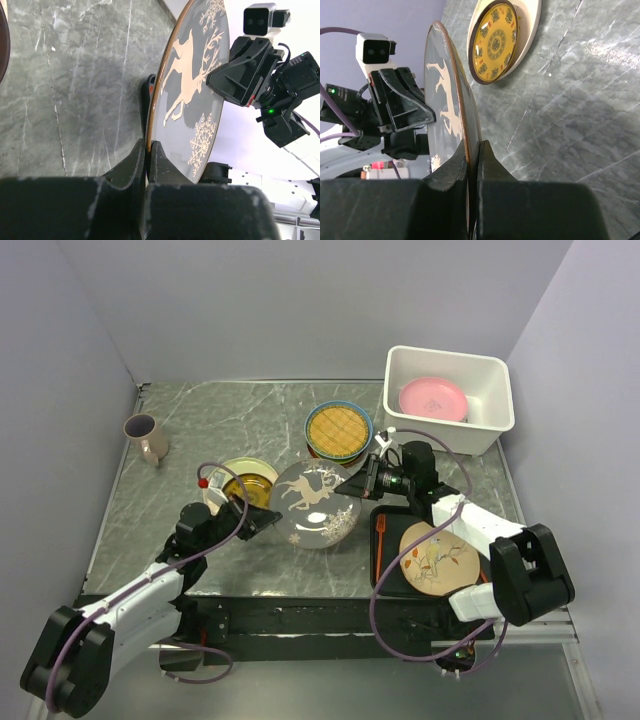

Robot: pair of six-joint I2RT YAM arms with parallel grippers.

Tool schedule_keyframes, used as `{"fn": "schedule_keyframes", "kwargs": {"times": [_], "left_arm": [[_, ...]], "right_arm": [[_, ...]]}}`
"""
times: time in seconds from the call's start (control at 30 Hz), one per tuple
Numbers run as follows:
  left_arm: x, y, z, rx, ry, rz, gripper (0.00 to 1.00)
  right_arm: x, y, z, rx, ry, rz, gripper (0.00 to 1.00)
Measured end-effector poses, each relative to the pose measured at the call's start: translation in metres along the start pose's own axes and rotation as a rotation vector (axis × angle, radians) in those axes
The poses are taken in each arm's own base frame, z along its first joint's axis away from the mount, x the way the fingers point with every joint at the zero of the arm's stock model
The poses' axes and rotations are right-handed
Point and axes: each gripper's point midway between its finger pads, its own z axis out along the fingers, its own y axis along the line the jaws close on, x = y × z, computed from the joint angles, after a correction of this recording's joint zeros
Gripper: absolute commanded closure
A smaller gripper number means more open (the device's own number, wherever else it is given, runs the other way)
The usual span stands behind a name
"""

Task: Place the plates into the plastic bin on the countertop
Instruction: Place the plate in the plastic bin.

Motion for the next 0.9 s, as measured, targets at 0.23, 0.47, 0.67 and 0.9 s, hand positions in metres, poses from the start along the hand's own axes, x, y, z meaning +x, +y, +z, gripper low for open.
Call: {"fn": "schedule_keyframes", "kwargs": {"times": [0.23,0.47,0.67,0.9], "left_arm": [[-0.0014,-0.0008,-0.0001,0.003,-0.004,-0.009,0.99],[-0.0016,0.0006,-0.0005,-0.002,-0.003,-0.009,0.96],[-0.0018,0.0027,-0.0025,-0.012,-0.005,0.008,0.83],[-0.0026,0.007,-0.0033,-0.039,-0.004,0.052,0.41]], "right_arm": [[-0.0004,-0.0002,0.0002,-0.003,-0.001,0.006,1.0],[-0.0001,0.0001,0.0004,-0.003,0.0,0.007,1.0],[0.0019,0.0012,0.0015,-0.004,0.005,0.005,1.0],[0.0079,-0.0028,0.0063,0.016,0.018,0.01,1.0]]}}
